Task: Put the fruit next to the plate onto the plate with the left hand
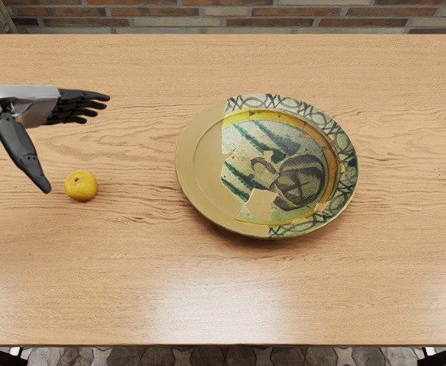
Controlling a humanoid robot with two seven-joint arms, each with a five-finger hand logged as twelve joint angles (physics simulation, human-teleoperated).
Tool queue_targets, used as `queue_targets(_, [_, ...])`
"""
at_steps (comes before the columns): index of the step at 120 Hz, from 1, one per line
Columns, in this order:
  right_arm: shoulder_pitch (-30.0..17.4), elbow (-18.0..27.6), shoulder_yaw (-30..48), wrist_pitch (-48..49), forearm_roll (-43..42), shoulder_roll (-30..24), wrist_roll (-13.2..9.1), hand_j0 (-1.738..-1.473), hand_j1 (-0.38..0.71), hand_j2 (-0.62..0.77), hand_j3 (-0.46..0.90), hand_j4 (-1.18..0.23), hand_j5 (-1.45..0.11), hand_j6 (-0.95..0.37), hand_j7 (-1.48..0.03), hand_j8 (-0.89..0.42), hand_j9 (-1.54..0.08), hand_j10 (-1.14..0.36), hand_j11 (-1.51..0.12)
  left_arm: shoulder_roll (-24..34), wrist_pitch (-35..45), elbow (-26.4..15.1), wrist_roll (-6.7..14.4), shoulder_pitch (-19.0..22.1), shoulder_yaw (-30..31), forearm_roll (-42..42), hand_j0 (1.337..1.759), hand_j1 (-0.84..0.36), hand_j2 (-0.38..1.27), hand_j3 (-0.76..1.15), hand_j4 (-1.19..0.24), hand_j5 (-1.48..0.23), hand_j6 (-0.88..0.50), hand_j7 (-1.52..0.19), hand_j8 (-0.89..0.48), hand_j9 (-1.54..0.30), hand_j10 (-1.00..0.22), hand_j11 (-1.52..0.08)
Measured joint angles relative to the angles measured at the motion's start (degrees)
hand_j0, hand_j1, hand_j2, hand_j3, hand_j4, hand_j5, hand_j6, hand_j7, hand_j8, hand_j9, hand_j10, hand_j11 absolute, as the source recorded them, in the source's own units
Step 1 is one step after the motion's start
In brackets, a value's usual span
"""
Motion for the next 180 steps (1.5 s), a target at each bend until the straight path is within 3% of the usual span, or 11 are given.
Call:
queue_targets(19, [-0.1, 0.0, -0.1, 0.0, 0.0, 0.0, 0.0, -1.658, -0.35, 0.00, 0.00, 0.00, 0.00, 0.00, 0.00, 0.00, 0.00, 0.00, 0.00, 0.2, 0.0, -1.6, 0.2, -0.3, -0.5, 0.2, 1.658, 0.33, 0.00, 0.00, -0.02, -0.02, -0.02, -0.02, -0.02, -0.02, -0.02, -0.02])
queue_targets(29, [-0.1, 0.0, -0.1, 0.0, 0.0, 0.0, 0.0, -1.658, -0.35, 0.00, 0.00, 0.00, 0.00, 0.00, 0.00, 0.00, 0.00, 0.00, 0.00, -0.2, 0.0, -2.0, 2.8, -1.3, -0.6, 0.1, 1.658, 0.33, 0.00, 0.00, -0.02, -0.02, -0.02, -0.02, -0.02, -0.02, -0.02, -0.02])
queue_targets(37, [-0.1, 0.0, -0.1, 0.0, 0.0, 0.0, 0.0, -1.658, -0.35, 0.00, 0.00, 0.00, 0.00, 0.00, 0.00, 0.00, 0.00, 0.00, 0.00, -1.5, 0.0, -2.2, 7.5, -2.2, -0.6, 0.0, 1.658, 0.33, 0.00, 0.00, -0.02, -0.02, -0.02, -0.02, -0.02, -0.02, -0.02, -0.02])
queue_targets(46, [-0.1, 0.0, -0.1, 0.0, 0.0, 0.0, 0.0, -1.658, -0.35, 0.00, 0.00, 0.00, 0.00, 0.00, 0.00, 0.00, 0.00, 0.00, 0.00, -2.0, 0.0, -2.5, 17.2, -3.7, -0.7, -0.1, 1.658, 0.33, 0.00, 0.00, -0.02, -0.02, -0.02, -0.02, -0.02, -0.02, -0.02, -0.02])
queue_targets(51, [-0.1, 0.0, -0.1, 0.0, 0.0, 0.0, 0.0, -1.658, -0.35, 0.00, 0.00, 0.00, 0.00, 0.00, 0.00, 0.00, 0.00, 0.00, 0.00, -2.5, 0.0, -2.7, 21.0, -5.6, -0.7, -0.1, 1.658, 0.33, 0.00, 0.00, -0.02, -0.02, -0.02, -0.02, -0.02, -0.02, -0.02, -0.02])
queue_targets(59, [-0.1, 0.0, -0.1, 0.0, 0.0, 0.0, 0.0, -1.658, -0.35, 0.00, 0.00, 0.00, 0.00, 0.00, 0.00, 0.00, 0.00, 0.00, 0.00, -4.8, 0.0, -3.5, 24.7, -7.3, -0.7, 0.4, 1.658, 0.33, 0.00, 0.00, -0.02, -0.02, -0.02, -0.02, -0.02, -0.02, -0.02, -0.02])
queue_targets(68, [-0.1, 0.0, 0.0, 0.0, 0.0, 0.0, 0.0, -1.658, -0.35, 0.00, 0.00, 0.00, 0.00, 0.00, 0.00, 0.00, 0.00, 0.00, 0.00, -6.3, 0.0, -4.4, 26.8, -7.7, -0.7, 3.8, 1.658, 0.33, 0.00, 0.00, -0.02, -0.02, -0.02, -0.02, -0.02, -0.02, -0.02, -0.02])
queue_targets(87, [-0.2, 0.0, -0.1, 0.0, 0.0, 0.0, 0.0, -1.658, -0.35, 0.00, 0.00, 0.00, 0.00, 0.00, 0.00, 0.00, 0.00, 0.00, 0.00, -9.7, 0.8, -5.6, 28.4, -4.9, 0.2, 14.7, 1.658, 0.33, 0.00, 0.00, -0.02, -0.02, -0.02, -0.02, -0.02, -0.02, -0.02, -0.02])
queue_targets(123, [-0.9, 0.0, -0.3, 0.0, 0.0, 0.0, 0.0, -1.658, -0.35, 0.00, 0.00, 0.00, 0.00, 0.00, 0.00, 0.00, 0.00, 0.00, 0.00, -12.9, 18.2, -9.7, 28.8, 1.4, 1.6, 30.5, 1.658, 0.32, 0.01, 0.00, -0.03, -0.03, -0.03, -0.03, -0.03, -0.03, -0.03, -0.03])
queue_targets(152, [-1.1, 0.0, -0.3, 0.0, 0.0, 0.0, 0.0, -1.658, -0.35, 0.00, 0.00, 0.00, 0.00, 0.00, 0.00, 0.00, 0.00, 0.00, 0.00, -15.2, 23.7, -9.7, 28.8, 5.3, 4.0, 34.6, 1.658, 0.32, 0.01, 0.00, -0.03, -0.03, -0.03, -0.03, -0.03, -0.03, -0.03, -0.03])
queue_targets(180, [-1.1, 0.0, -0.3, 0.0, 0.0, 0.0, 0.0, -1.658, -0.35, 0.00, 0.00, 0.00, 0.00, 0.00, 0.00, 0.00, 0.00, 0.00, 0.00, -17.3, 24.7, -9.0, 28.8, 5.3, 6.1, 36.3, 1.658, 0.32, 0.01, 0.00, -0.03, -0.04, -0.03, -0.04, -0.03, -0.04, -0.03, -0.03])
